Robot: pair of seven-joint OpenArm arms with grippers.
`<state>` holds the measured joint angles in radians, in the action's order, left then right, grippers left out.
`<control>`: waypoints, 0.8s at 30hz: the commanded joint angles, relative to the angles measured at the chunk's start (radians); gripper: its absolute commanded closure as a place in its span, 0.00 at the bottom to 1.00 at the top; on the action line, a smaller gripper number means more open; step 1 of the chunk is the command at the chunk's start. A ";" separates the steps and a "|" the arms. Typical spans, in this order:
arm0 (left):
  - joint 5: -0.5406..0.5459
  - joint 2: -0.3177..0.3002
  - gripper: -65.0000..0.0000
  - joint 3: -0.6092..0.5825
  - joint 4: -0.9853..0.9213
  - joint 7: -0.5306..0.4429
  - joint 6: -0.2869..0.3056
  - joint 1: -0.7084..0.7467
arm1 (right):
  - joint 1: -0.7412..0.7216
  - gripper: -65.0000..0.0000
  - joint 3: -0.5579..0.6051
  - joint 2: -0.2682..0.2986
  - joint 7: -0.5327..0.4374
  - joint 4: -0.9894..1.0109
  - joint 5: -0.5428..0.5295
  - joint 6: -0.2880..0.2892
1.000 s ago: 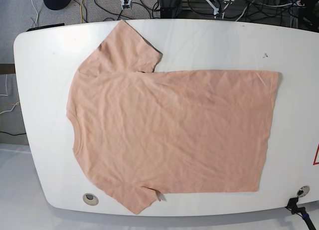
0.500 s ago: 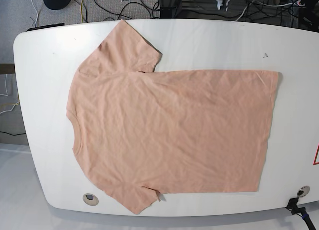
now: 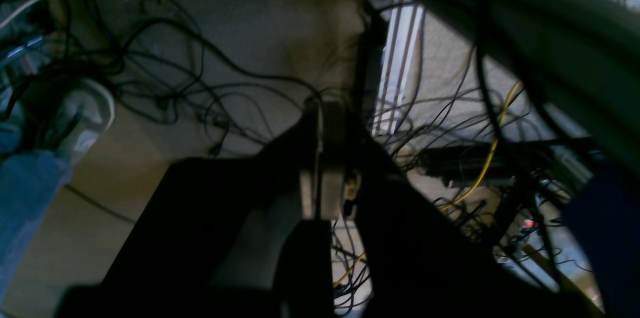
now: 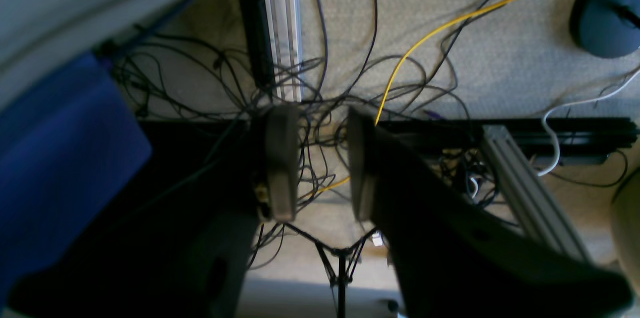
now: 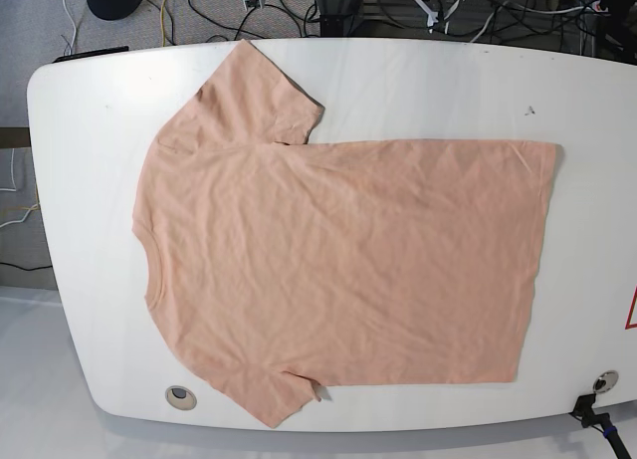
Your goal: Fold the T-shirt properly
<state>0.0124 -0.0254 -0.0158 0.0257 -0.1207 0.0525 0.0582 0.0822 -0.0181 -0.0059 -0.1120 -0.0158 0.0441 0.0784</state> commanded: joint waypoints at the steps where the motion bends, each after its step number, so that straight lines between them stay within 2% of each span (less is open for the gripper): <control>1: 0.000 -0.002 1.00 -0.003 -0.003 0.003 -0.003 0.008 | 0.007 0.75 -0.002 -0.001 0.001 0.006 -0.013 0.000; 12: 0.002 -0.009 1.00 -0.004 -0.003 -0.019 0.001 0.013 | 0.053 0.76 -0.093 -0.002 0.001 -0.045 -0.090 0.011; 14: 0.002 -0.005 1.00 -0.015 0.003 -0.028 0.001 0.016 | 0.054 0.75 -0.086 0.001 -0.037 -0.046 -0.067 0.010; 21: 0.003 -0.004 1.00 -0.012 0.002 -0.032 -0.002 0.013 | 0.062 0.78 -0.091 0.001 -0.058 -0.048 -0.059 0.011; 24: 0.004 -0.006 1.00 -0.011 0.010 -0.042 0.000 0.014 | 0.063 0.85 -0.089 0.003 -0.054 -0.049 -0.058 0.014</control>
<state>0.0162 -0.0277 -0.0273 0.0319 -0.1513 0.0525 0.0692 0.1390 -0.1059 -0.0051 -0.1642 -0.0647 -0.0223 0.0860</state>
